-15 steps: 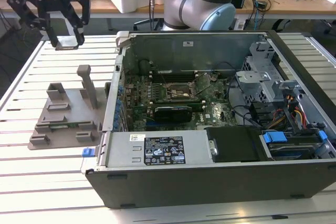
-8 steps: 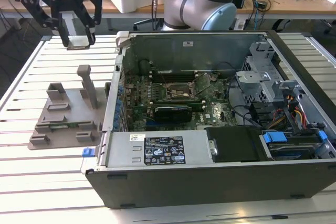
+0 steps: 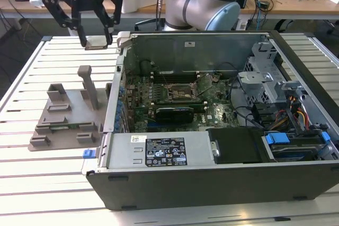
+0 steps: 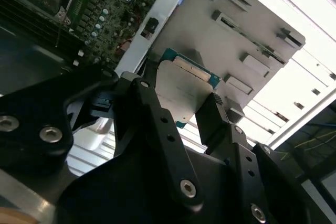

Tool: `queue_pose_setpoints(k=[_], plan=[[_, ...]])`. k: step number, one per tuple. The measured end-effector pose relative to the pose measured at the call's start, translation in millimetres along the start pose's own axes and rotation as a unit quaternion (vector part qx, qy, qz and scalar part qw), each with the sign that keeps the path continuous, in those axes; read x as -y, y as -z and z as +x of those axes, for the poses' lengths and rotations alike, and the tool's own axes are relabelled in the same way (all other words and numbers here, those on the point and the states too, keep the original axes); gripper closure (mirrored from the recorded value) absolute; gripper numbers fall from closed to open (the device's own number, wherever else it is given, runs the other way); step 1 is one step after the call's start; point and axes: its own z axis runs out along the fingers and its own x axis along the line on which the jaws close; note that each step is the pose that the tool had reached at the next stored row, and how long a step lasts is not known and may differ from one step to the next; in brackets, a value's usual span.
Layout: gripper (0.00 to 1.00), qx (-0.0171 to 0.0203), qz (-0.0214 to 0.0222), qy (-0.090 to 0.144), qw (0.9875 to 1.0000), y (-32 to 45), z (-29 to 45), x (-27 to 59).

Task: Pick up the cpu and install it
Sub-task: 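Pick up the cpu and move it towards the insertion slot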

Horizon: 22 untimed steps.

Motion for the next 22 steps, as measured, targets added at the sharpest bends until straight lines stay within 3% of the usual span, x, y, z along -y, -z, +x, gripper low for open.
queue_pose_setpoints(k=[7,10,22], plan=[[0.45,0.0,0.0,0.0,1.0,-0.6,-24.5,0.8],[0.45,-0.0001,0.0,0.0,1.0,-0.9,-43.2,0.7],[0.45,-0.0002,0.0,0.0,1.0,-1.6,-78.8,0.1]])
